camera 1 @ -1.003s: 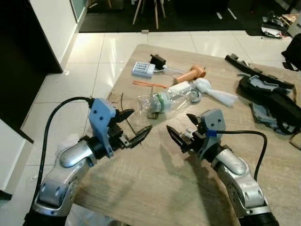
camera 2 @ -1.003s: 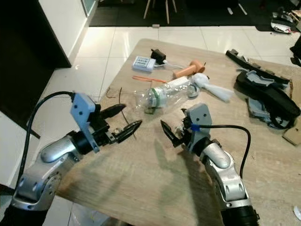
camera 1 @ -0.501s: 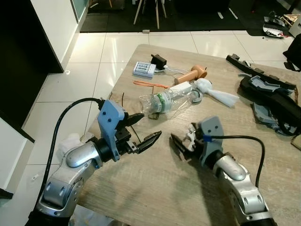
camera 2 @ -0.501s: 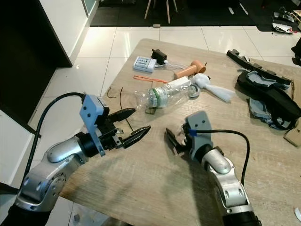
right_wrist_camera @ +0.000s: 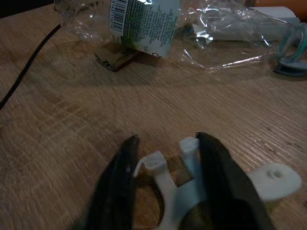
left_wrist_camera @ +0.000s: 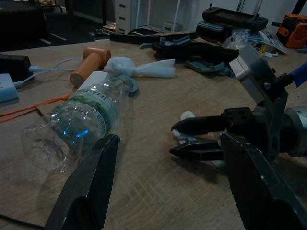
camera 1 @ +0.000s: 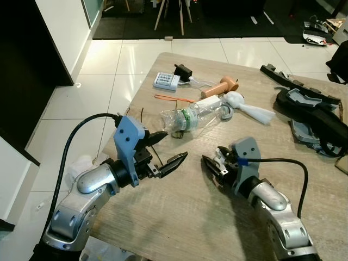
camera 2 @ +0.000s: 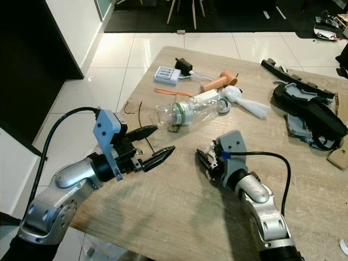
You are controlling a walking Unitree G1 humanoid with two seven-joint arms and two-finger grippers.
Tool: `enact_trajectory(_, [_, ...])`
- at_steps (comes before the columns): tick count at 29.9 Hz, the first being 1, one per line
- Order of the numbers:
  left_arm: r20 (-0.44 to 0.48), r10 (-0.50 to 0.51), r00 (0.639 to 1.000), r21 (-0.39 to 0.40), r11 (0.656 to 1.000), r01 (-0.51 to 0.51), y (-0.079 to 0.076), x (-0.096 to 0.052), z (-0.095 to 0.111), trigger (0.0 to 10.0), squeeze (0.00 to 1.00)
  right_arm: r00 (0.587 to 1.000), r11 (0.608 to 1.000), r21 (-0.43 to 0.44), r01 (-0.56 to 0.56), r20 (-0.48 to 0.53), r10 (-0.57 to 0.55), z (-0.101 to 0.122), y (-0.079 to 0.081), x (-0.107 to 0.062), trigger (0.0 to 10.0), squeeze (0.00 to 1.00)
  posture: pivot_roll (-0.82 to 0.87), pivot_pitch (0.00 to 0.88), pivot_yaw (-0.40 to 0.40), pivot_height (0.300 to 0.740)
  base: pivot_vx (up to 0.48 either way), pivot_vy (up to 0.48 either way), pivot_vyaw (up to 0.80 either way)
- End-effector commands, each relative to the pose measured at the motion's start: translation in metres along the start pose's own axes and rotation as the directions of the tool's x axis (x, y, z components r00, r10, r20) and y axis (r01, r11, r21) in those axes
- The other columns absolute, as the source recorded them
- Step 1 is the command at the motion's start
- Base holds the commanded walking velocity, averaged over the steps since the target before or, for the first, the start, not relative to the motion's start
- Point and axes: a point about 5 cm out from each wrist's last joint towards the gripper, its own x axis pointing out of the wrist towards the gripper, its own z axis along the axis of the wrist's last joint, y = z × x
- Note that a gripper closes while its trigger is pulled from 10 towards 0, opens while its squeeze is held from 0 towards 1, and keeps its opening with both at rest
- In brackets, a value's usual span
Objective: Picking trash to rubbish bin
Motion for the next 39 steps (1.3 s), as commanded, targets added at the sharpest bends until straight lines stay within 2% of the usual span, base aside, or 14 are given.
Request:
enact_trajectory(1, [0.014, -0.001, 1.000, -0.004, 1.000, 0.001, -0.002, 0.001, 0.001, 10.0, 0.00, 0.997, 0.998, 0.059, 0.000, -0.081, 0.005, -0.019, 0.003, -0.003, 0.0, 0.00, 0.01, 0.212, 0.048, 0.740, 0.000, 0.000, 0.00])
enact_trajectory(10, [0.020, 0.017, 1.000, 0.001, 1.000, -0.017, 0.001, 0.001, 0.002, 10.0, 0.00, 1.000, 0.994, 0.113, 0.007, 0.002, -0.007, -0.005, 0.001, 0.001, 0.0, 0.00, 0.01, 0.207, 0.044, 0.740, 0.000, 0.000, 0.00])
enact_trajectory(17, [0.027, 0.030, 0.999, 0.006, 1.000, -0.030, 0.005, 0.000, 0.005, 10.0, 0.00, 0.985, 0.991, 0.136, 0.006, 0.172, -0.029, 0.026, 0.000, 0.004, 0.0, 0.00, 0.01, 0.203, 0.046, 0.740, 0.000, 0.000, 0.00])
enact_trajectory(19, [0.035, 0.038, 0.999, 0.005, 0.999, -0.039, 0.007, -0.001, 0.007, 10.0, 0.00, 0.943, 0.990, 0.138, 0.003, 0.330, -0.049, 0.057, -0.001, 0.005, 0.0, 0.00, 0.01, 0.198, 0.049, 0.740, 0.000, 0.000, 0.00])
enact_trajectory(20, [0.035, 0.038, 0.999, 0.005, 0.999, -0.039, 0.007, -0.001, 0.007, 10.0, 0.00, 0.943, 0.990, 0.138, 0.003, 0.330, -0.049, 0.057, -0.001, 0.005, 0.0, 0.00, 0.01, 0.198, 0.049, 0.740, 0.000, 0.000, 0.00])
enact_trajectory(22, [0.051, 0.071, 0.996, 0.003, 0.997, -0.072, 0.011, -0.001, 0.009, 10.0, 0.00, 0.870, 0.986, 0.161, -0.036, 0.491, -0.048, 0.088, 0.000, 0.002, 0.0, 0.00, 0.00, 0.194, 0.050, 0.740, 0.000, 0.000, 0.00])
enact_trajectory(23, [0.059, 0.095, 0.994, -0.003, 0.995, -0.095, 0.013, -0.001, 0.010, 10.0, 0.00, 0.850, 0.985, 0.171, -0.038, 0.523, -0.058, 0.096, 0.000, 0.000, 2.9, 0.00, 0.00, 0.192, 0.050, 0.740, 0.000, 0.000, 0.00])
enact_trajectory(24, [0.059, 0.095, 0.994, -0.003, 0.995, -0.095, 0.013, -0.001, 0.010, 10.0, 0.00, 0.850, 0.985, 0.171, -0.038, 0.523, -0.058, 0.096, 0.000, 0.000, 2.9, 0.00, 0.00, 0.192, 0.050, 0.740, 0.000, 0.000, 0.00])
enact_trajectory(25, [0.066, 0.130, 0.989, -0.012, 0.991, -0.130, 0.016, -0.001, 0.010, 10.0, 0.00, 0.841, 0.985, 0.170, -0.037, 0.537, -0.062, 0.101, 0.001, 0.000, 10.0, 0.00, 0.00, 0.188, 0.050, 0.740, 0.000, 0.000, 0.00])
enact_trajectory(29, [0.078, 0.308, 0.948, -0.048, 0.951, -0.305, 0.032, -0.011, 0.006, 10.0, 0.00, 0.845, 0.994, 0.110, 0.002, 0.531, -0.060, 0.108, 0.006, 0.000, 10.0, 0.00, -0.01, 0.174, 0.048, 0.740, 0.000, 0.000, 0.00])
enact_trajectory(31, [0.077, 0.325, 0.943, -0.050, 0.945, -0.322, 0.033, -0.013, 0.006, 10.0, 0.00, 0.847, 0.994, 0.107, 0.013, 0.527, -0.068, 0.109, 0.005, 0.000, 10.0, 0.00, -0.01, 0.174, 0.048, 0.740, 0.000, 0.000, 0.00])
enact_trajectory(33, [0.077, 0.390, 0.918, -0.029, 0.921, -0.388, 0.040, -0.017, 0.006, 10.0, 0.00, 0.853, 0.991, 0.115, 0.067, 0.509, -0.116, 0.108, 0.000, 0.002, 10.0, 0.00, -0.01, 0.169, 0.046, 0.740, 0.000, 0.000, 0.00])
enact_trajectory(35, [0.034, 0.494, 0.869, 0.004, 0.869, -0.494, 0.050, -0.021, -0.001, 10.0, 0.00, 0.848, 0.984, 0.118, 0.137, 0.500, -0.178, 0.107, -0.007, 0.002, 10.0, 0.00, -0.01, 0.164, 0.044, 0.740, 0.000, 0.000, 0.00])
enact_trajectory(39, [-0.014, 0.550, 0.835, 0.019, 0.835, -0.550, 0.053, -0.023, -0.008, 10.0, 0.00, 0.846, 0.973, 0.115, 0.202, 0.479, -0.232, 0.102, -0.014, 0.002, 10.0, 0.00, -0.01, 0.155, 0.037, 0.740, 0.000, 0.000, 0.00])
